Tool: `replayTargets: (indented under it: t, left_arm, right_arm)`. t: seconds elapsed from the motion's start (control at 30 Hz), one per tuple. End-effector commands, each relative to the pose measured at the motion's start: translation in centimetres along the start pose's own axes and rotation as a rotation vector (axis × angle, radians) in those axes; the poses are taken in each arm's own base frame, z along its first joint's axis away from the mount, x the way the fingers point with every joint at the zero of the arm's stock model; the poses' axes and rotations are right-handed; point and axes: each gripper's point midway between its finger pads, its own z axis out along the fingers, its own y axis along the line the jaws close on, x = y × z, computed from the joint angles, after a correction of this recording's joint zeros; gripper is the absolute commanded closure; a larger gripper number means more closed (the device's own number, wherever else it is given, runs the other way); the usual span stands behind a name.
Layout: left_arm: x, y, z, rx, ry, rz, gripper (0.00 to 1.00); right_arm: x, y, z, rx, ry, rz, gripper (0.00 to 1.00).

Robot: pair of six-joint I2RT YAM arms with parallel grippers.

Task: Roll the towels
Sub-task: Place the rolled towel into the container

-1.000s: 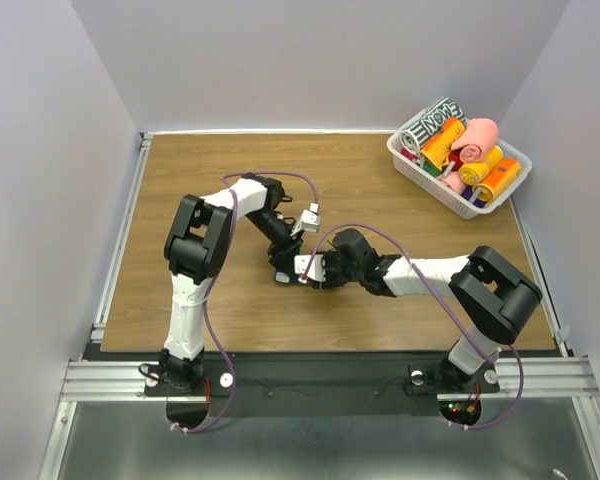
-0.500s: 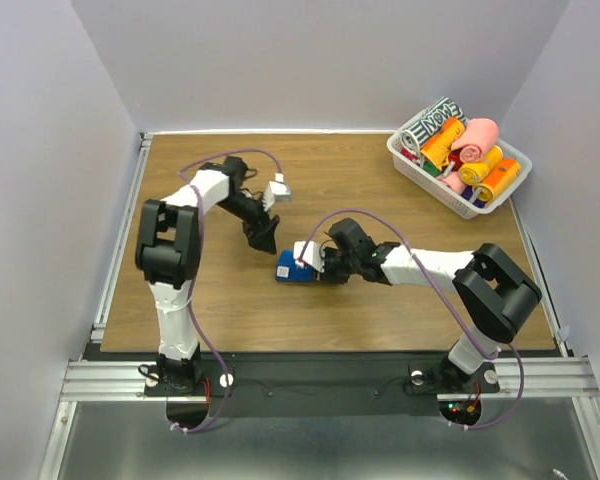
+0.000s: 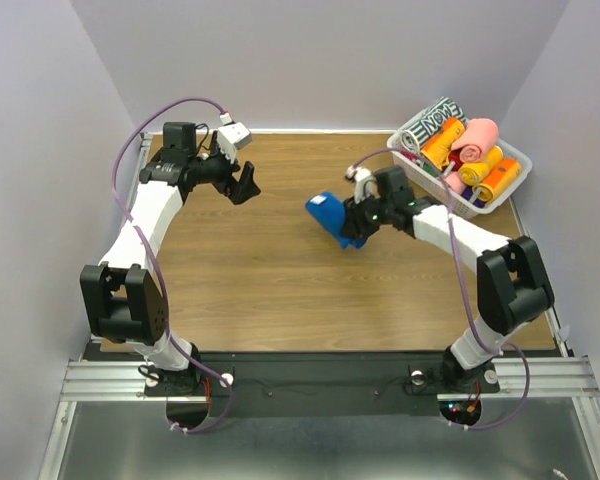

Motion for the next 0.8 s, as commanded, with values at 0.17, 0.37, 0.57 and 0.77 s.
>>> replayTargets:
  t: [0.17, 0.37, 0.57, 0.77]
  left_arm:
    - [-3.1, -1.3, -1.1, -0.081, -0.106, -0.142, 0.01]
    - [-4.9, -2.9, -1.7, -0.114, -0.151, -0.097, 0.01]
    - [-5.2, -4.7, -1.8, -0.103, -0.187, -0.103, 0.01]
    - [-4.4, -4.4, -1.5, -0.128, -0.18, -0.104, 0.01]
  right_arm:
    - [-11.8, -10.1, -16.1, 0.236, -0.468, 0.429, 0.99]
    - [-10.6, -18.9, -26.8, 0.389, -0.656, 0.683, 1.0]
    - [-9.5, -26.1, -34.0, 0.434, -0.775, 0.829, 0.99]
    - [-9.1, -30.4, -33.3, 0.44, -0.777, 0.929, 0.99]
